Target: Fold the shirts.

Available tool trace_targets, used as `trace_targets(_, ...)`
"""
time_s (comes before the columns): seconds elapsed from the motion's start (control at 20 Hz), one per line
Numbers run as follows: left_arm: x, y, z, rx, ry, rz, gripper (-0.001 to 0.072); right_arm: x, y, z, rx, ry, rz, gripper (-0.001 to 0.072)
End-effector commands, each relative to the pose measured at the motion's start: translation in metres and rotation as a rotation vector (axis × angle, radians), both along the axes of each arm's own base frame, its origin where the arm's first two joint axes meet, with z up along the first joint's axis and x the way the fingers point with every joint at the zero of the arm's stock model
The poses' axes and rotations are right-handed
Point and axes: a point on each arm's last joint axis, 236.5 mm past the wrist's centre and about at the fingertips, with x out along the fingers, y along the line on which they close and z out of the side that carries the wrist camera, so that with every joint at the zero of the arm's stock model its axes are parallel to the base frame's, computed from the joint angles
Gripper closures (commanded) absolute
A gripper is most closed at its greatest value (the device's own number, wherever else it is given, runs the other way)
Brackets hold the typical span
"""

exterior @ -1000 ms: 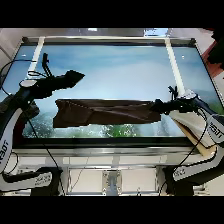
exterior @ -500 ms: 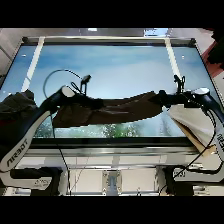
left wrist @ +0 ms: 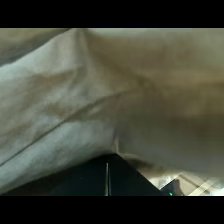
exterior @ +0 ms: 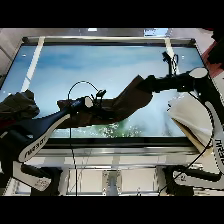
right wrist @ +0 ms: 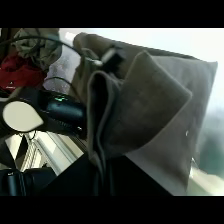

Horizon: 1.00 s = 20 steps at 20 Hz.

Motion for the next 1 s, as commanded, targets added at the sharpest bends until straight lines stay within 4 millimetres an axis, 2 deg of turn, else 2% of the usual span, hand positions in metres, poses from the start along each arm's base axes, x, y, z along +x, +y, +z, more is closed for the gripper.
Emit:
trace_targets(0.0,0.013,-0.008,0.030,-0.018,-0.060,-0.076,0.0695,-0.003,0.047,0.019,-0.092,-0.066,0.010,0.0682)
trace_targets(0.05,0.021,-0.006,0.049,-0.020,-0.092,-0.100,0.0695,-0.008,0.057,0.014,-0.124,-0.060,0.017,0.0682)
trace_targets(0.1,0.031,0.004,0.069,0.007,-0.134,-0.126,0.0695,-0.012,0.066,0.009,-0.142,-0.048,0.021,0.0682)
trace_targets(0.15,0.042,0.023,0.084,0.061,-0.175,-0.141,0.0696,-0.017,0.079,0.006,-0.147,-0.047,0.027,0.0682)
trace_targets(0.25,0.068,0.094,0.109,0.284,-0.255,-0.104,0.0695,-0.020,0.107,0.009,-0.120,-0.079,0.030,0.0682)
trace_targets(0.3,0.083,0.142,0.125,0.421,-0.302,-0.030,0.0696,-0.018,0.123,0.011,-0.099,-0.098,0.015,0.0682)
trace_targets(0.4,0.100,0.224,0.165,0.611,-0.388,0.121,0.0695,-0.017,0.154,0.008,-0.055,-0.105,0.001,0.0683)
trace_targets(0.5,0.102,0.271,0.195,0.632,-0.422,0.246,0.0695,-0.021,0.192,-0.001,0.002,-0.070,0.009,0.0683)
trace_targets(0.6,0.098,0.307,0.212,0.635,-0.423,0.341,0.0695,-0.025,0.232,-0.014,0.043,-0.043,0.027,0.0683)
trace_targets(0.7,0.091,0.329,0.212,0.647,-0.389,0.390,0.0695,-0.028,0.270,-0.029,0.068,-0.026,0.046,0.0682)
trace_targets(0.8,0.086,0.339,0.210,0.650,-0.361,0.413,0.0695,-0.028,0.299,-0.044,0.099,0.003,0.047,0.0682)
trace_targets(0.9,0.087,0.338,0.210,0.643,-0.363,0.415,0.0695,-0.021,0.315,-0.061,0.122,0.027,0.016,0.0679)
trace_targets(0.95,0.088,0.337,0.210,0.637,-0.364,0.415,0.0695,-0.014,0.317,-0.068,0.125,0.030,-0.010,0.0618)
